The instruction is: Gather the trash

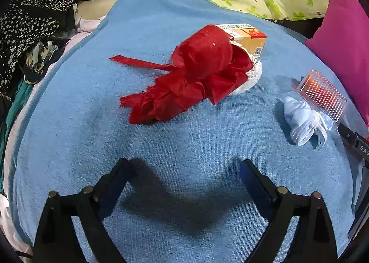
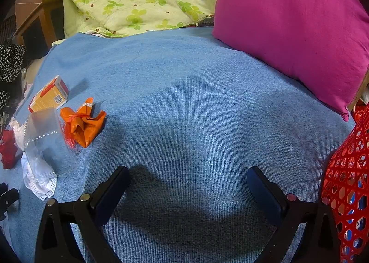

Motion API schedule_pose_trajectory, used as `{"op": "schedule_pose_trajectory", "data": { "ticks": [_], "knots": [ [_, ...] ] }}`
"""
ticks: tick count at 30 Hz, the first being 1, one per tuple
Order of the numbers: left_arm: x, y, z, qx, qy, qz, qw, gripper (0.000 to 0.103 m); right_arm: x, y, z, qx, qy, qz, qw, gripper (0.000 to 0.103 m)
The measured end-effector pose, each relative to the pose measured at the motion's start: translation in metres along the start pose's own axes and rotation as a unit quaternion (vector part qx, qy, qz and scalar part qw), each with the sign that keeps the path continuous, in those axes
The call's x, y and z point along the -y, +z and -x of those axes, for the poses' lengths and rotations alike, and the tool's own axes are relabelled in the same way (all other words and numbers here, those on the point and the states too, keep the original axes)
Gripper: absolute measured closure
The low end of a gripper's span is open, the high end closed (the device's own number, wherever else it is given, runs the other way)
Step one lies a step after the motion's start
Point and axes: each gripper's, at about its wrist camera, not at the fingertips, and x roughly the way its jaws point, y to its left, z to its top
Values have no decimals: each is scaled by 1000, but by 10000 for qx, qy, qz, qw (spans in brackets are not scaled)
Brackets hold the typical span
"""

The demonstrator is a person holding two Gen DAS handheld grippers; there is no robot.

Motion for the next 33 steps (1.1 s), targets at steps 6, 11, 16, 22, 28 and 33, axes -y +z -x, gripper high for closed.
{"op": "schedule_pose_trajectory", "data": {
  "ticks": [6,11,16,22,28,33],
  "knots": [
    [0,0,-3,-9,-9,31,10000,2,0,0,0,1,0,0,10000,0],
    [2,-1,-3,-80,26,80,9999,0,0,0,0,1,-2,2,10000,0],
    [2,-2,-1,-162,1,96,9998,0,0,0,0,1,-1,2,10000,0],
    [-1,0,-3,-172,-10,85,9998,0,0,0,0,2,-6,5,10000,0],
    [-1,0,-4,-141,21,67,9999,0,0,0,0,3,-11,7,10000,0],
    [1,-1,-4,-85,44,55,9999,0,0,0,0,3,-12,7,10000,0]
  ]
}}
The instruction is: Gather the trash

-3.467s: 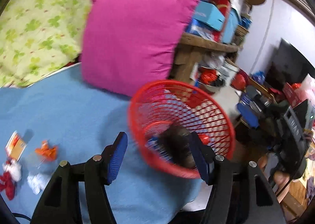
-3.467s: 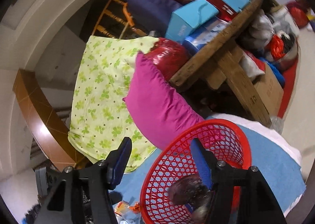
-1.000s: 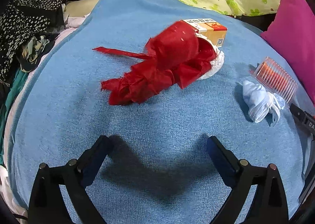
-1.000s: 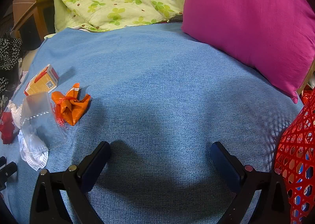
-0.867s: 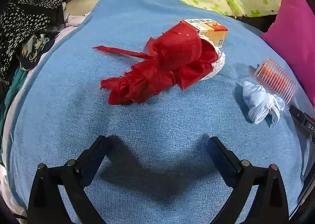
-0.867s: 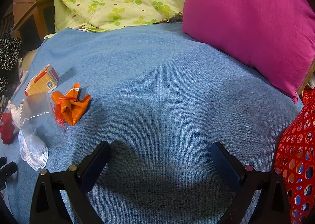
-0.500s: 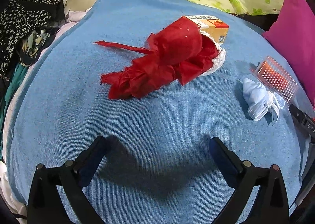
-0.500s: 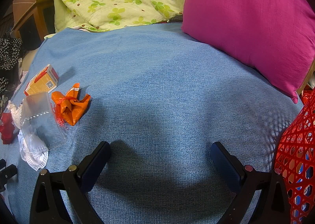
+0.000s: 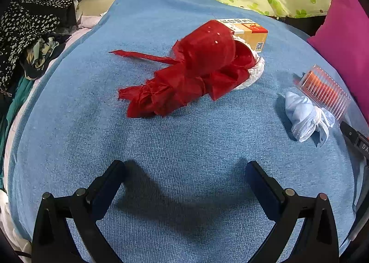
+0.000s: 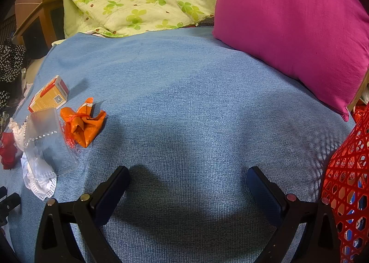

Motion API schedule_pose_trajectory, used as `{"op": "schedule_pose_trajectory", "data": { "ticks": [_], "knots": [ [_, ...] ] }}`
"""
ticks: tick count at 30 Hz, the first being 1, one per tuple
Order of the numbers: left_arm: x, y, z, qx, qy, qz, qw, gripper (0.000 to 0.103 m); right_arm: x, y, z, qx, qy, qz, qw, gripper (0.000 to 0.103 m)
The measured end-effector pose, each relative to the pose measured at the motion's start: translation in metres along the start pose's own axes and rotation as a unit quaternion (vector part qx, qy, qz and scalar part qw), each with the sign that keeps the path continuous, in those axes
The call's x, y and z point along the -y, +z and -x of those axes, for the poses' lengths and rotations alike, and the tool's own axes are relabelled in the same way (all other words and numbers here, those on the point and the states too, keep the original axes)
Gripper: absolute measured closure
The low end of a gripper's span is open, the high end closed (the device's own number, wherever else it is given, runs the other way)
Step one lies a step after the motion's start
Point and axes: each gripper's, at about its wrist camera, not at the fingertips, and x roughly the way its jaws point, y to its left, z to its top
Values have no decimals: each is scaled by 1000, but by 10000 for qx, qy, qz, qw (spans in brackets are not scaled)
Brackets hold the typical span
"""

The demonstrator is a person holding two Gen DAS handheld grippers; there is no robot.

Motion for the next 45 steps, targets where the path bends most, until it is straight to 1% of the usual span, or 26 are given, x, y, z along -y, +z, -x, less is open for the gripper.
{"op": "schedule_pose_trajectory", "data": {
  "ticks": [6,26,36,45],
  "knots": [
    [-1,-5,3,119,-23,-48,9999,0,0,0,0,0,0,0,10000,0],
    [2,-13,5,331,5,-79,9994,0,0,0,0,7,-18,10,10000,0],
    [4,-14,6,376,49,-67,9993,0,0,0,0,7,-18,11,10000,0],
    [3,-13,5,373,15,-106,9992,0,0,0,0,7,-18,11,10000,0]
  ]
}}
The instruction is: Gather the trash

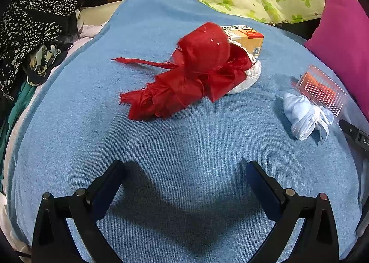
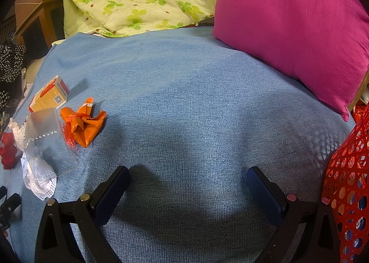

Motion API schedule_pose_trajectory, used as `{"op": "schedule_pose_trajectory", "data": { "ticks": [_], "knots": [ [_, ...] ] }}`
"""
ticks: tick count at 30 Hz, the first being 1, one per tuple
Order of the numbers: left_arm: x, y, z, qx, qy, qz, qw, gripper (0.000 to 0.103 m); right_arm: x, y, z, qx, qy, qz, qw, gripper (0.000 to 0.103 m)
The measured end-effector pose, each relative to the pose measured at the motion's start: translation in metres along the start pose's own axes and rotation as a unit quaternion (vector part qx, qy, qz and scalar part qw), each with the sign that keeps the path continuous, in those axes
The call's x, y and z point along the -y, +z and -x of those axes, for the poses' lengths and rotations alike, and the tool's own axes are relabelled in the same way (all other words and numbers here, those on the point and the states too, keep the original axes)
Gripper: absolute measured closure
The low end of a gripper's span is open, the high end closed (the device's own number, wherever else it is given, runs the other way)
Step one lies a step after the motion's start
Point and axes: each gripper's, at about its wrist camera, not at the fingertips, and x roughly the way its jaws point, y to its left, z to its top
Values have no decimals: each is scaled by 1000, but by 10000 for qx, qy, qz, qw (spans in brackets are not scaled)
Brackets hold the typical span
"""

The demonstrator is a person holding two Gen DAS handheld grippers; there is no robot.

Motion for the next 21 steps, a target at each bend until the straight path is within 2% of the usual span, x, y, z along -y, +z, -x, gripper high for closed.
{"op": "schedule_pose_trajectory", "data": {
  "ticks": [21],
  "knots": [
    [1,0,0,32,57,12,10000,0,-1,0,0,4,-12,7,10000,0]
  ]
}}
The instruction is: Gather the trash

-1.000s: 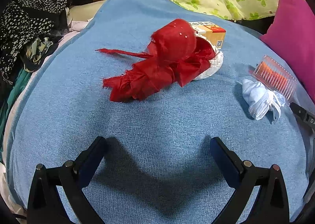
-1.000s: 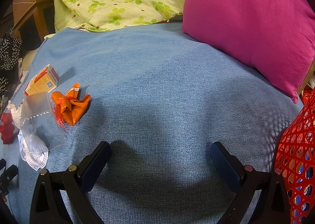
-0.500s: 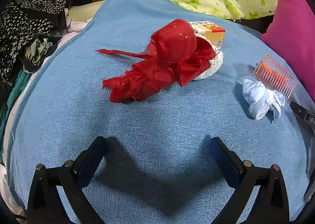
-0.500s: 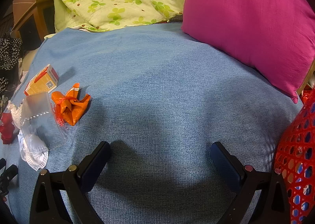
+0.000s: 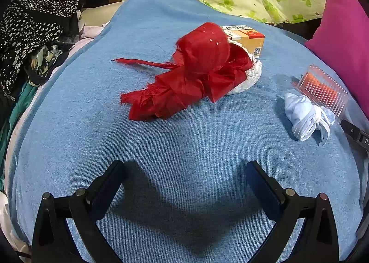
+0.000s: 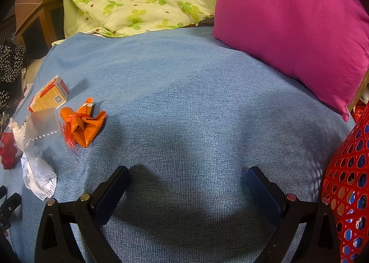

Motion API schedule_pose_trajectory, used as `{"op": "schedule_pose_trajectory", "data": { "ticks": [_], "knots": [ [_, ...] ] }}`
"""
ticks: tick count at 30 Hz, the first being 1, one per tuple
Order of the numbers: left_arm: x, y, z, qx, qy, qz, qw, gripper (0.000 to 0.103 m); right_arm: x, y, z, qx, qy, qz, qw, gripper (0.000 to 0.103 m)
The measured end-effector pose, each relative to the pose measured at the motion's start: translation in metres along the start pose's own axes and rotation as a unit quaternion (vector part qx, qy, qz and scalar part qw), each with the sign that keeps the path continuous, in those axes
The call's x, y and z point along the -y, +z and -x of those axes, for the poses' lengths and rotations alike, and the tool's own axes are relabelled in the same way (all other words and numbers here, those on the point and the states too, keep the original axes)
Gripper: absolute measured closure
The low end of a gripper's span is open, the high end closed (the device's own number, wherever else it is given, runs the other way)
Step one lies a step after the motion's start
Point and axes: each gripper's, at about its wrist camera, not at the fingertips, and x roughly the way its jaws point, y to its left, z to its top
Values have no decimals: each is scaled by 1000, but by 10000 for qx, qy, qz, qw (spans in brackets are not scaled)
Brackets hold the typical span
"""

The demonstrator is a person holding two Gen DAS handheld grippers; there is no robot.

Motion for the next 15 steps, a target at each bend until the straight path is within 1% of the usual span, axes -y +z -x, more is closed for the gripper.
{"op": "schedule_pose_trajectory", "data": {
  "ticks": [15],
  "knots": [
    [1,-2,2,44,39,0,10000,0,0,0,0,3,0,1,10000,0]
  ]
}}
